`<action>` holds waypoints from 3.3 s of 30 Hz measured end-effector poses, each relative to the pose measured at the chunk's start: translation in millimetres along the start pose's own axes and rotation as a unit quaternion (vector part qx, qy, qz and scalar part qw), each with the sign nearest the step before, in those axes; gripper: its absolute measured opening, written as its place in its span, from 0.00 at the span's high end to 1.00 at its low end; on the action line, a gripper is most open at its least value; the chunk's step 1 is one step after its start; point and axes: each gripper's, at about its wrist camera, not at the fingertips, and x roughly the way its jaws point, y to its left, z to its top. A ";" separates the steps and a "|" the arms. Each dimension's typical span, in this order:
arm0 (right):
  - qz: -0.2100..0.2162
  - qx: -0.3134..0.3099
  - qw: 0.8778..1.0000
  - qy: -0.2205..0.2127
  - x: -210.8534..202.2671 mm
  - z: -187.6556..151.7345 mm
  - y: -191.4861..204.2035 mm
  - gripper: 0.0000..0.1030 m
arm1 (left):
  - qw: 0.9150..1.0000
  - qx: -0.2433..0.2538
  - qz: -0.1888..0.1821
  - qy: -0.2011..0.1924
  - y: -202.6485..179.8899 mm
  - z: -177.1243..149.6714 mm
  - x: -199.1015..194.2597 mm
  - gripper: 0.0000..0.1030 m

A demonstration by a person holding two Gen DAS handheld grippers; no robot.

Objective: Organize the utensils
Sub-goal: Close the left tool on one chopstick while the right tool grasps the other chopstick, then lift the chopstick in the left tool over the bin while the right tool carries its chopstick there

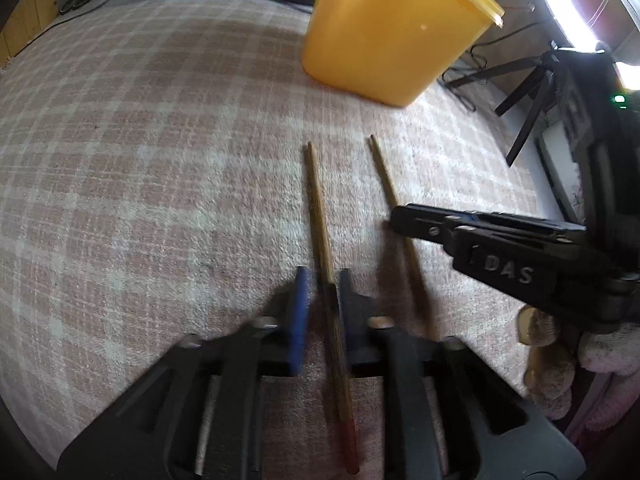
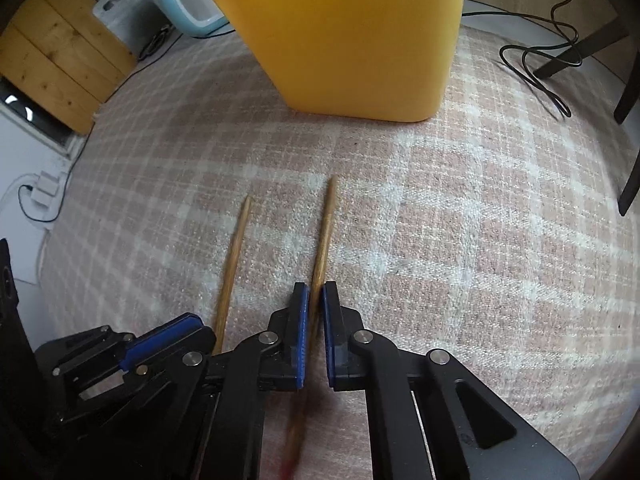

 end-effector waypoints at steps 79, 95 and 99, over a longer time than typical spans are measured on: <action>0.006 -0.045 0.928 -0.369 -247.4 35.6 1.3 0.96 | 0.943 0.063 -0.039 -0.323 -2.4 156.9 -212.4 0.96; -0.017 -0.042 0.921 -0.386 -237.5 78.3 -4.2 0.96 | 0.946 0.077 -0.048 -0.312 -19.2 190.3 -186.4 0.96; -0.020 -0.037 0.926 -0.375 -225.5 86.5 -8.7 0.96 | 0.949 0.079 -0.049 -0.301 -21.0 196.7 -173.2 0.96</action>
